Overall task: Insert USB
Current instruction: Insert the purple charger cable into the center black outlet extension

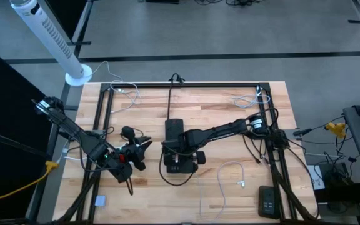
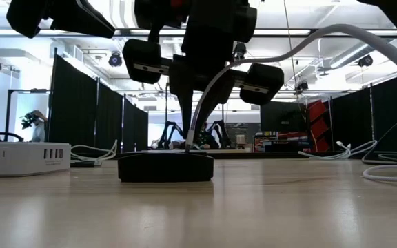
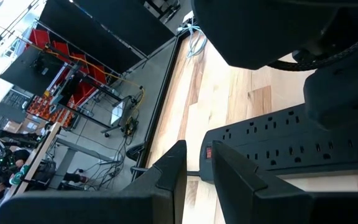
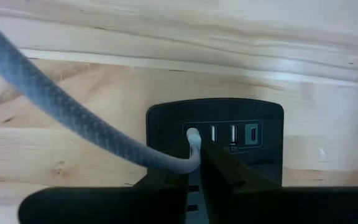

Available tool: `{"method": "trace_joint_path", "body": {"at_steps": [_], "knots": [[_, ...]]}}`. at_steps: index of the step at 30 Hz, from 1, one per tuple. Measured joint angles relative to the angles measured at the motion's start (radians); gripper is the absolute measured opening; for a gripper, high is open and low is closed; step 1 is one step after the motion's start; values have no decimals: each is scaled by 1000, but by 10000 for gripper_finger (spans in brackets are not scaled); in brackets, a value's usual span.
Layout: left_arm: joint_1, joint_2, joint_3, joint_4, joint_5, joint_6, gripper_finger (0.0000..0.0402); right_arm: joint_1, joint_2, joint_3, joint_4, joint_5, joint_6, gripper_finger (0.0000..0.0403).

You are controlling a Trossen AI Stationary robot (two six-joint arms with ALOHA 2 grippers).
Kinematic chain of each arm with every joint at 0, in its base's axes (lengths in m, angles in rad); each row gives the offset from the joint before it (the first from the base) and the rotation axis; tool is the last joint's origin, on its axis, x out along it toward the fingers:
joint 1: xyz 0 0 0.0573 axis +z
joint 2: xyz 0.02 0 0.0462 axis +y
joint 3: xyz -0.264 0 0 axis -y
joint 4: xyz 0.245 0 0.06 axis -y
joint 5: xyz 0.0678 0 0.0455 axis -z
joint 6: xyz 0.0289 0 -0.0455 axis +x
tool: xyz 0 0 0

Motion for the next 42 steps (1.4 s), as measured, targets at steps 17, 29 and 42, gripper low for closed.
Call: {"method": "trace_joint_path", "body": {"at_steps": [17,29,42], "knots": [[9,0,-1,2,1,-5,62,-10,49,3,17,-21,16,10],[10,0,-2,1,1,-7,62,-13,48,-17,26,-16,66,10],[10,0,-2,1,1,-15,62,-13,40,-30,70,-2,210,11]]}}
